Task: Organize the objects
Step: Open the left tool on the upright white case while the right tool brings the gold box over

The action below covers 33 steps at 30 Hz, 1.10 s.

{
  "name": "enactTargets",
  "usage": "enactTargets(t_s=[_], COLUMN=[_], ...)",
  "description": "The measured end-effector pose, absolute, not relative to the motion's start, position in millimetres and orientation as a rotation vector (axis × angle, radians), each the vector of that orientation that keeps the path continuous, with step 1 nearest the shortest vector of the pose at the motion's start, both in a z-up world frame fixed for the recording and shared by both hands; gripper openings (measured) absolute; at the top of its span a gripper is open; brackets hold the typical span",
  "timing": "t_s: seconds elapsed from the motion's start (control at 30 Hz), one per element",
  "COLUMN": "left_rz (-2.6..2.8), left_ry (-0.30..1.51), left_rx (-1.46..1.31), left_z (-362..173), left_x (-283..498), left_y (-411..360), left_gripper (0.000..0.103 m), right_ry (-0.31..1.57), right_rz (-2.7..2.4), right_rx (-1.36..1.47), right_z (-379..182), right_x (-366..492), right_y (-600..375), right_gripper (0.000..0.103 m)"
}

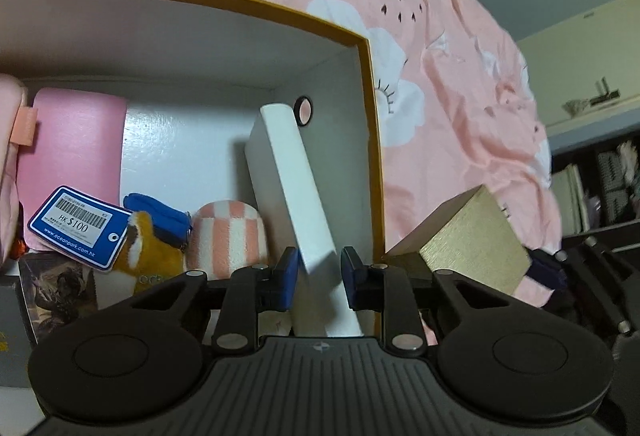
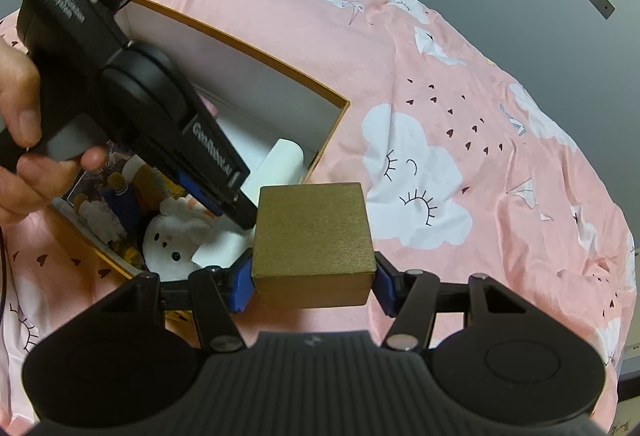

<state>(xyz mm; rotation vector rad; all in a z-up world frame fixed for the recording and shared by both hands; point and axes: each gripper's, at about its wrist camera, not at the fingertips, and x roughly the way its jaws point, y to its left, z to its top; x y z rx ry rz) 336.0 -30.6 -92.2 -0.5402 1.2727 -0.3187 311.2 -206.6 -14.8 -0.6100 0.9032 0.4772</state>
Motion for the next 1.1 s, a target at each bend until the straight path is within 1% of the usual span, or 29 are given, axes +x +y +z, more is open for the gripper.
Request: enactTargets(t_s=[0.3, 0.57, 0.77, 0.97, 1.1], left_rz=[-0.309, -0.339, -0.407, -0.320, -0.268], left_ry=[1.344, 1.326, 1.252, 1.159, 1.119], left_rx=[-0.421, -0.358, -0.381, -0.386, -0.388], left_z=[-114, -118, -92, -63, -55], left_x=[330, 329, 323, 326, 329], left_y=[-53, -60, -31, 13, 34], left_gripper=[0.023, 0.023, 0.025, 0.025, 0.025], right_ry=[0.911, 0.913, 0.896, 0.913, 0.939], right_rz=[0.492, 0.509, 0.525, 0.570, 0.584], right_rx=[-0.588, -0.598, -0.586, -0.500, -0.463], right_z=[-15, -18, -12, -2, -1], right_x=[310, 312, 314, 327, 342], right_y=[-209, -208, -206, -193, -172], right_gripper=[0.061, 0.061, 0.061, 0.061, 0.061])
